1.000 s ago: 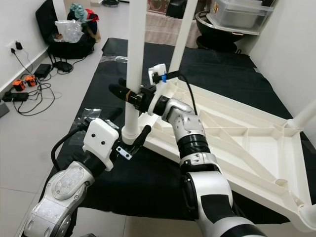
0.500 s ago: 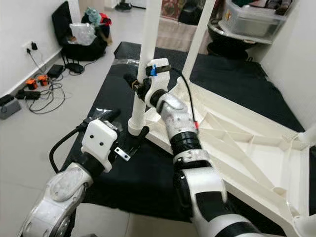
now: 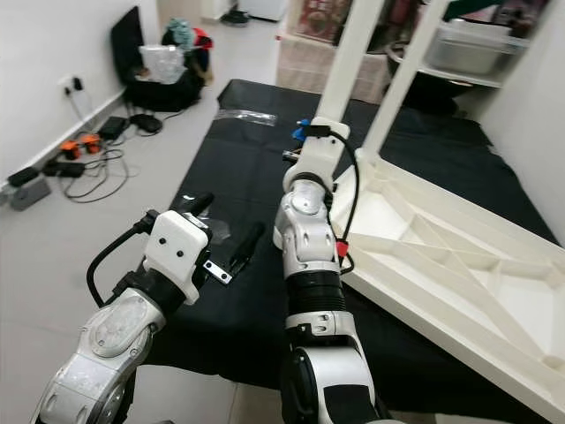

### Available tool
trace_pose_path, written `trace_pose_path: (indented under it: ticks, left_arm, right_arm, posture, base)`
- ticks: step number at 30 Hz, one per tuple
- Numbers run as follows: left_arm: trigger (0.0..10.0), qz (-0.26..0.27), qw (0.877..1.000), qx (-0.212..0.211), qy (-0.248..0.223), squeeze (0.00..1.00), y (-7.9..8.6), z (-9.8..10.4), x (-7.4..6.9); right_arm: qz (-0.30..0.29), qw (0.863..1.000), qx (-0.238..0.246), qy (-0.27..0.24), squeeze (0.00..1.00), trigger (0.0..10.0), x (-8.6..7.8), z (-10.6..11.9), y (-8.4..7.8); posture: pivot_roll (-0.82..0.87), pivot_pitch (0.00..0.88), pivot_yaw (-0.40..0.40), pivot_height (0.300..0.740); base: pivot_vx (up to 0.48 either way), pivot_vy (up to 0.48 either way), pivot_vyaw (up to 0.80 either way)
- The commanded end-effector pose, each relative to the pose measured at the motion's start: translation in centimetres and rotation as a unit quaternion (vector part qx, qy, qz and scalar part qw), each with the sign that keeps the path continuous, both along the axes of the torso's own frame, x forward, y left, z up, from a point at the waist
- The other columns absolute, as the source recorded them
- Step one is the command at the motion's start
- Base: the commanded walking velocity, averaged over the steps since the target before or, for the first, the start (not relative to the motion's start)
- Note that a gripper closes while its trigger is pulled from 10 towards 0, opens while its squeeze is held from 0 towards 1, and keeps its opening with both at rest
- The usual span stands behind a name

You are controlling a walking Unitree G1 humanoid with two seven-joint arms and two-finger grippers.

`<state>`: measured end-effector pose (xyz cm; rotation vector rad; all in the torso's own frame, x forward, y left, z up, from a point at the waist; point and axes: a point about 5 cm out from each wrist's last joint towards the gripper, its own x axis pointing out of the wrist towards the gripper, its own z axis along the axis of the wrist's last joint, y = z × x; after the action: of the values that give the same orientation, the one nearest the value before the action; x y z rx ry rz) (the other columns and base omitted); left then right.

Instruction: Building children table

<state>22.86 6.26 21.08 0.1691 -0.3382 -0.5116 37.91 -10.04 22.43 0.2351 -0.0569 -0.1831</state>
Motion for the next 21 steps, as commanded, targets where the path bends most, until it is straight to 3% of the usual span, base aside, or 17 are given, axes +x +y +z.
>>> trace_pose_path:
  ticks: [1, 5, 6, 7, 8, 10, 11, 12, 13, 15, 17, 19, 20, 21]
  left_arm:
    - [10.0, -0.001, 1.0, 0.001, 0.003, 0.0, -0.1, -0.2, 0.1]
    - [10.0, -0.001, 1.0, 0.001, 0.003, 0.0, -0.1, -0.2, 0.1]
    - [10.0, -0.001, 1.0, 0.0, 0.003, 0.0, -0.1, -0.2, 0.1]
    - [10.0, -0.001, 1.0, 0.0, 0.003, 0.0, -0.1, -0.2, 0.1]
    - [10.0, -0.001, 1.0, 0.0, 0.003, 0.0, -0.1, -0.1, 0.1]
    - [10.0, 0.0, 1.0, -0.002, 0.003, 0.0, -0.2, -0.1, 0.2]
    - [10.0, 0.0, 1.0, -0.003, 0.003, 0.0, -0.2, -0.1, 0.2]
    - [10.0, 0.0, 1.0, -0.003, 0.003, 0.0, -0.2, -0.1, 0.2]
    - [10.0, 0.0, 1.0, -0.003, 0.003, 0.0, -0.2, -0.1, 0.2]
    - [10.0, 0.0, 1.0, -0.004, 0.003, 0.0, -0.2, -0.1, 0.3]
    - [10.0, 0.0, 1.0, -0.004, 0.003, 0.0, -0.2, -0.1, 0.3]
    - [10.0, 0.0, 1.0, -0.005, 0.002, 0.0, -0.2, -0.1, 0.3]
    - [10.0, 0.0, 1.0, -0.005, 0.002, 0.0, -0.2, -0.1, 0.3]
    - [10.0, 0.0, 1.0, -0.005, 0.002, 0.0, -0.2, -0.1, 0.3]
  right_arm:
    - [0.041, 0.998, 0.032, -0.019, 1.0, 10.0, 0.1, 0.5, 1.0]
    - [0.051, 0.998, 0.031, -0.025, 1.0, 10.0, 0.0, 0.9, 1.2]
    - [0.067, 0.997, 0.024, -0.037, 0.94, 10.0, 0.0, 1.4, 1.2]
    - [0.067, 0.997, 0.024, -0.037, 0.94, 10.0, 0.0, 1.4, 1.2]
    - [0.092, 0.994, 0.019, -0.051, 0.0, 10.0, 0.0, 2.1, 1.1]
    - [0.174, 0.983, 0.01, -0.059, 0.0, 10.0, 0.7, 2.6, 0.7]
    - [0.253, 0.965, 0.024, -0.059, 0.0, 10.0, 0.9, 2.6, 0.8]
    - [0.253, 0.965, 0.024, -0.059, 0.0, 10.0, 0.9, 2.6, 0.8]
    - [0.33, 0.941, 0.038, -0.07, 0.0, 10.0, 0.8, 2.6, 0.9]
    - [0.471, 0.875, 0.046, -0.102, 0.0, 10.0, -0.2, 2.6, 1.1]
    - [0.471, 0.875, 0.046, -0.102, 0.0, 10.0, -0.2, 2.6, 1.1]
    - [0.545, 0.829, 0.034, -0.121, 0.0, 10.0, -0.9, 2.5, 1.2]
    - [0.567, 0.814, 0.029, -0.122, 0.0, 10.0, -0.9, 2.4, 1.4]
    - [0.567, 0.814, 0.029, -0.122, 0.0, 10.0, -0.9, 2.4, 1.4]
  posture:
    - [0.08, 0.055, -0.103, 0.74]
    - [0.08, 0.055, -0.102, 0.74]
    - [0.08, 0.055, -0.106, 0.74]
    - [0.08, 0.055, -0.106, 0.74]
    - [0.08, 0.056, -0.112, 0.74]
    - [0.08, 0.055, -0.111, 0.74]
    - [0.08, 0.056, -0.112, 0.74]
    - [0.08, 0.056, -0.112, 0.74]
    - [0.08, 0.056, -0.111, 0.74]
    - [0.07, 0.058, -0.109, 0.74]
    - [0.07, 0.058, -0.109, 0.74]
    - [0.08, 0.057, -0.113, 0.74]
    - [0.08, 0.059, -0.113, 0.74]
    - [0.08, 0.059, -0.113, 0.74]
  base:
    - [0.0, 0.0, 0.0]
    - [0.0, 0.0, 0.0]
    - [0.0, 0.0, 0.0]
    - [0.0, 0.0, 0.0]
    - [0.0, 0.0, 0.0]
    - [0.0, 0.0, 0.0]
    - [0.0, 0.0, 0.0]
    - [0.0, 0.0, 0.0]
    - [0.0, 0.0, 0.0]
    - [0.0, 0.0, 0.0]
    - [0.0, 0.0, 0.0]
    - [0.0, 0.0, 0.0]
    - [0.0, 0.0, 0.0]
    - [0.0, 0.0, 0.0]
